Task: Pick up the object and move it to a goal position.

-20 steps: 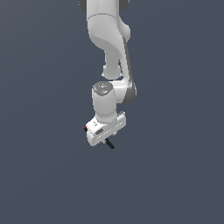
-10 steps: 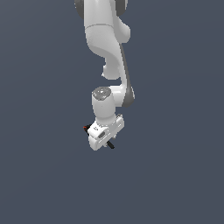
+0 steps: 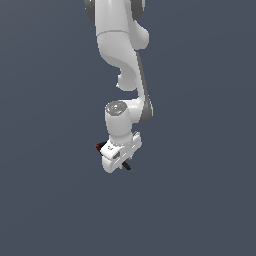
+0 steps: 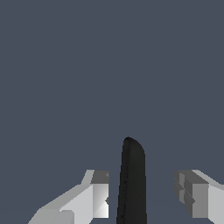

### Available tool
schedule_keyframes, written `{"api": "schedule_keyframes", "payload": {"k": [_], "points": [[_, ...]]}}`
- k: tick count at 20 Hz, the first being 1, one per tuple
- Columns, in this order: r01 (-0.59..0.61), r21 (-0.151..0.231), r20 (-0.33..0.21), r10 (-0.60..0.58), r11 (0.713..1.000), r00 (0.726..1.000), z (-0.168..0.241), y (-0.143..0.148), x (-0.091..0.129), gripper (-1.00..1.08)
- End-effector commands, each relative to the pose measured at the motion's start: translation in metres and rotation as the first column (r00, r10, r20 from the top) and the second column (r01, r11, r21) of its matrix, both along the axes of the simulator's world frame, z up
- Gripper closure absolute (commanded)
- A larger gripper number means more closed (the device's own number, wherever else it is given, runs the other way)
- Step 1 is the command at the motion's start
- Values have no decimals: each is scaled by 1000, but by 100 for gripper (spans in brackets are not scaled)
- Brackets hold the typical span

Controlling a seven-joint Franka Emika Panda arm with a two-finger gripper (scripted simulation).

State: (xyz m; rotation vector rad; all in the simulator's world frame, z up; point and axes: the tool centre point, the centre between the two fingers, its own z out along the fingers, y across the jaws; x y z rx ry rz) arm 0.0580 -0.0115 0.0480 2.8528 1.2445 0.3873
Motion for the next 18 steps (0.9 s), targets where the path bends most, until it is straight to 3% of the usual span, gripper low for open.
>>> {"api": "schedule_keyframes", "payload": {"k": [1,10,11,18], "points": [[-1,0,0,1,1000,1000,-5,0,1,-20],[-4,-1,1,4,1000,1000,-27,3,5,-20],[-4,-1,1,4,1000,1000,-27,3,5,108],[-4,-1,1,4,1000,1000,-27,3,5,108]]}}
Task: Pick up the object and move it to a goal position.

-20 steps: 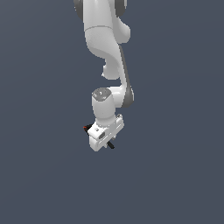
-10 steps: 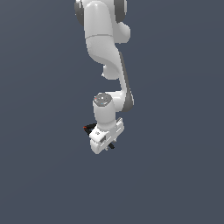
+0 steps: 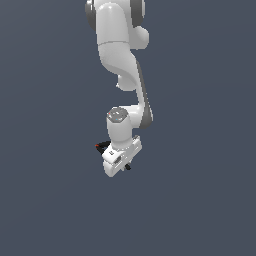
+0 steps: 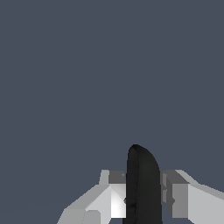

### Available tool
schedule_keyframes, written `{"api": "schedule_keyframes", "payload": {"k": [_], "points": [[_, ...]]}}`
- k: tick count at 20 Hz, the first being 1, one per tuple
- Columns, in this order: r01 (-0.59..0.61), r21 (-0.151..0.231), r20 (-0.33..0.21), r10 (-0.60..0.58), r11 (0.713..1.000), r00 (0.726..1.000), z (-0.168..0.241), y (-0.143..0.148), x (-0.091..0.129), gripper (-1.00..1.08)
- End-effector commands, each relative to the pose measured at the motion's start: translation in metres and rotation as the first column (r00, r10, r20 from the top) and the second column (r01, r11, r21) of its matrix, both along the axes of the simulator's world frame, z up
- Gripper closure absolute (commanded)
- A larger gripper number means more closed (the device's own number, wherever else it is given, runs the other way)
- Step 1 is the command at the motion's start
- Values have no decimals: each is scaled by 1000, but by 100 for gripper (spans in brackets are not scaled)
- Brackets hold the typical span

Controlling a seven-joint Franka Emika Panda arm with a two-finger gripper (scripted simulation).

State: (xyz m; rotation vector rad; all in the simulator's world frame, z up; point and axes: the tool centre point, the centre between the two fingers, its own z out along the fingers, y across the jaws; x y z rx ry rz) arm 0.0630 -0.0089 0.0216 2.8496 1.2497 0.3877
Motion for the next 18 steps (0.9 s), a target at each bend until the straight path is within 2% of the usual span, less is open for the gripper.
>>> {"api": "schedule_keyframes", "payload": {"k": [1,9,18], "points": [[0,0,0,0,1000,1000,0,0,0,108],[12,-5,17,-12,1000,1000,5,4,4,108],[70,-27,99,-67,997,993,30,24,21,108]]}}
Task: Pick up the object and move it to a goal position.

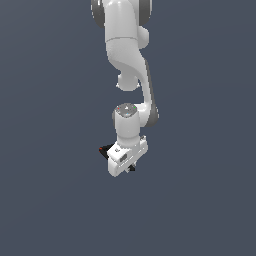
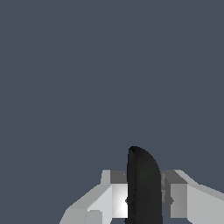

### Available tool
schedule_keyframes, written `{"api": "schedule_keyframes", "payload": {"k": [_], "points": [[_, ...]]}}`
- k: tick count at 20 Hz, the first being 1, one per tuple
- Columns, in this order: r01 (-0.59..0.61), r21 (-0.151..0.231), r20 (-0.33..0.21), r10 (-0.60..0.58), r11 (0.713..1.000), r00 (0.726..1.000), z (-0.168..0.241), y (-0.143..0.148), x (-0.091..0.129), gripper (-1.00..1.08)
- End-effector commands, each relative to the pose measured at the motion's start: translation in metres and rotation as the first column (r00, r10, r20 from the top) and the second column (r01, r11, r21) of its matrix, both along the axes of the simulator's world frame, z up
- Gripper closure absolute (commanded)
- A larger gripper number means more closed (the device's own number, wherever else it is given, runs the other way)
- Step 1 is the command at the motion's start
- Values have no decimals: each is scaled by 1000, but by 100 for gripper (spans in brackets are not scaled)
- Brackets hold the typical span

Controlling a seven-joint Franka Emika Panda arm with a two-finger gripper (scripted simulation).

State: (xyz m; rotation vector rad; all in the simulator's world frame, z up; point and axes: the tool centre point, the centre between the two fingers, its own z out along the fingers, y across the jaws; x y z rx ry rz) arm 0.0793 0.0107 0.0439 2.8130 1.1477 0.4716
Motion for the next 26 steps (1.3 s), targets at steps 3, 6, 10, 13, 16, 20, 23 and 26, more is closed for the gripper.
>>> {"api": "schedule_keyframes", "payload": {"k": [3,6,10,13,16,20,23,26], "points": [[38,-16,59,-37,999,998,19,14,13,108],[69,-27,101,-66,997,993,33,24,21,108],[109,-40,157,-102,993,982,51,38,32,108],[138,-48,196,-126,989,972,63,47,40,108],[166,-54,234,-149,985,961,76,56,46,108],[203,-62,282,-178,977,943,92,67,55,108],[230,-66,319,-198,971,927,105,76,61,108],[258,-70,355,-218,964,909,118,85,67,108]]}}
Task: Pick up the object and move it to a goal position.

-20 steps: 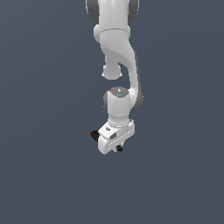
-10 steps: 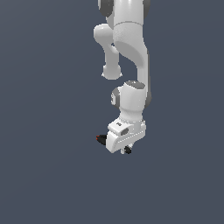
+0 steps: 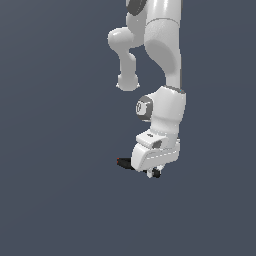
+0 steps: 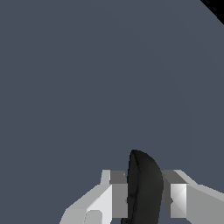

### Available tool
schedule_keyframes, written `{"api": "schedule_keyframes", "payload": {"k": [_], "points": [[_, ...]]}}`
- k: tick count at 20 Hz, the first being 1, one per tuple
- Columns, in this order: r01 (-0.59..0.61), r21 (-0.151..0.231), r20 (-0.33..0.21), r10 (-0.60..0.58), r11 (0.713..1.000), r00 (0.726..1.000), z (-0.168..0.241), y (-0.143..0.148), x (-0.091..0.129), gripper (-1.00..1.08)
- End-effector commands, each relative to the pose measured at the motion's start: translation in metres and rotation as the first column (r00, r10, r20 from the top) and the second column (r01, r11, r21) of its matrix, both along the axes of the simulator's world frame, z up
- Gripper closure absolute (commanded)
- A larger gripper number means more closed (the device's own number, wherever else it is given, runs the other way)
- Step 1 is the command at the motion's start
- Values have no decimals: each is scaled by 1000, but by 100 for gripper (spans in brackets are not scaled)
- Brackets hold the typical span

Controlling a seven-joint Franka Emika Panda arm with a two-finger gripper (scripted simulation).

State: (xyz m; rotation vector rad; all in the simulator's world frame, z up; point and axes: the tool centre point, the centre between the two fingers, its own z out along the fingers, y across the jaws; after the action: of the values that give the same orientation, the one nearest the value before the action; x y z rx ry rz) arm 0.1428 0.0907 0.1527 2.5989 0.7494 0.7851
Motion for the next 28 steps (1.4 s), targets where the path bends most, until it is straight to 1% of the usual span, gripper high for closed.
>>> {"api": "schedule_keyframes", "payload": {"k": [1,8,14,20,28], "points": [[22,-10,35,-22,1000,999,13,8,6,108],[89,-37,126,-83,995,989,45,29,20,108],[155,-58,213,-140,986,967,75,50,31,108],[231,-74,307,-198,970,931,107,73,43,108],[327,-86,415,-265,941,871,145,100,55,108]]}}
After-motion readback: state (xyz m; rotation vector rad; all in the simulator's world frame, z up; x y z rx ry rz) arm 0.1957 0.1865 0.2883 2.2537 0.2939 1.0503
